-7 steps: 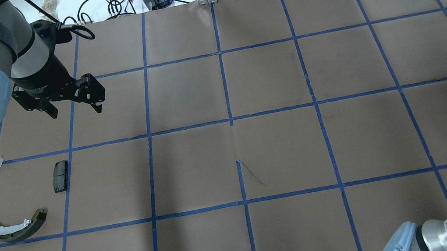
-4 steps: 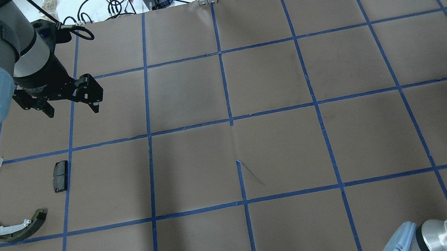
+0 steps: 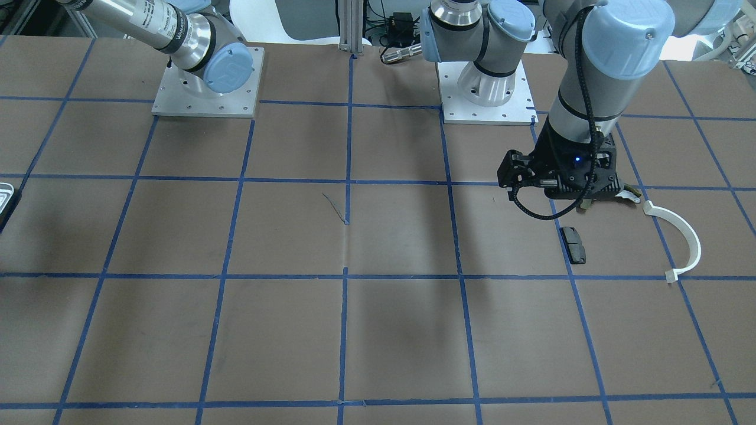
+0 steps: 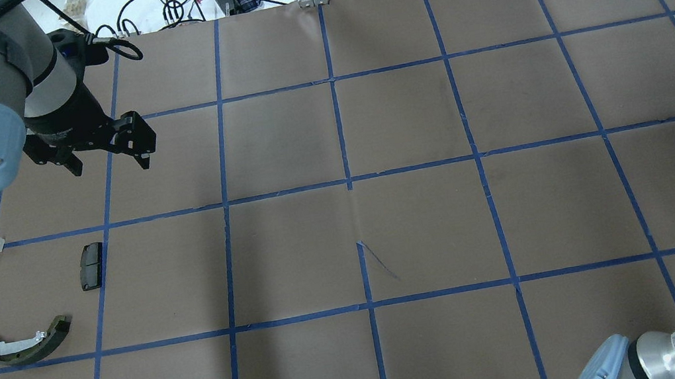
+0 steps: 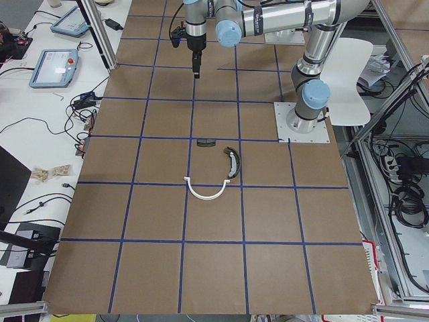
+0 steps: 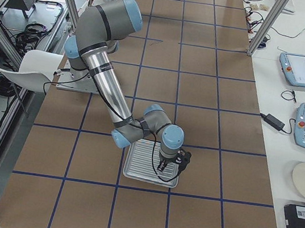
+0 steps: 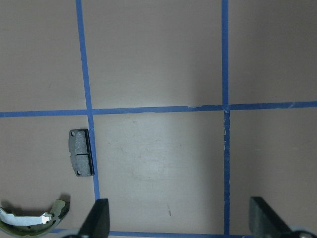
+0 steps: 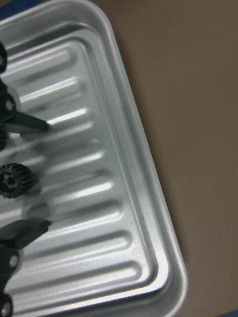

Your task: Place bearing gear from tray to pile

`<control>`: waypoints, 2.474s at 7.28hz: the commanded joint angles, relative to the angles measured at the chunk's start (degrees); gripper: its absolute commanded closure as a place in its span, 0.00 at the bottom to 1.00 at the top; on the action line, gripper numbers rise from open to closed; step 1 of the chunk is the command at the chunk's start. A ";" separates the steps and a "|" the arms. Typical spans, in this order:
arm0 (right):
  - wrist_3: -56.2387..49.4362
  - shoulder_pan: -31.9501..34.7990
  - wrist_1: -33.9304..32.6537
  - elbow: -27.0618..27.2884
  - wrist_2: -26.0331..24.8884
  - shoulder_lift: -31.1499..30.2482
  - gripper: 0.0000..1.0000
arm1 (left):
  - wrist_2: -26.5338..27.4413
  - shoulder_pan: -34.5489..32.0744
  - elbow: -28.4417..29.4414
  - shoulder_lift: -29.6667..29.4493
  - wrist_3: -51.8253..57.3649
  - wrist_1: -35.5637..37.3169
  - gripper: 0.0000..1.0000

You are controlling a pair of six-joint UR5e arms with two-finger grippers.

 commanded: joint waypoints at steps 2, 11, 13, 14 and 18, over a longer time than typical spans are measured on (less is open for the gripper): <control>-1.72 0.00 0.83 0.02 -0.18 -0.24 0.39 | 0.15 0.41 -0.03 -0.15 0.10 1.39 0.00; -1.72 0.00 3.20 -0.06 -0.18 -1.11 0.76 | 0.15 0.41 0.06 -0.32 -0.86 1.31 0.00; -1.37 0.00 3.55 -0.06 -0.19 -2.78 0.85 | 0.24 0.41 -0.03 -0.24 -0.78 1.14 0.00; -1.28 0.43 3.73 -0.06 -0.36 -4.00 0.88 | 0.15 0.41 -0.03 -0.32 -0.69 1.05 0.00; 13.41 16.82 11.99 9.03 -0.54 -17.96 0.97 | 0.24 0.50 -0.03 -0.23 -0.07 1.22 0.00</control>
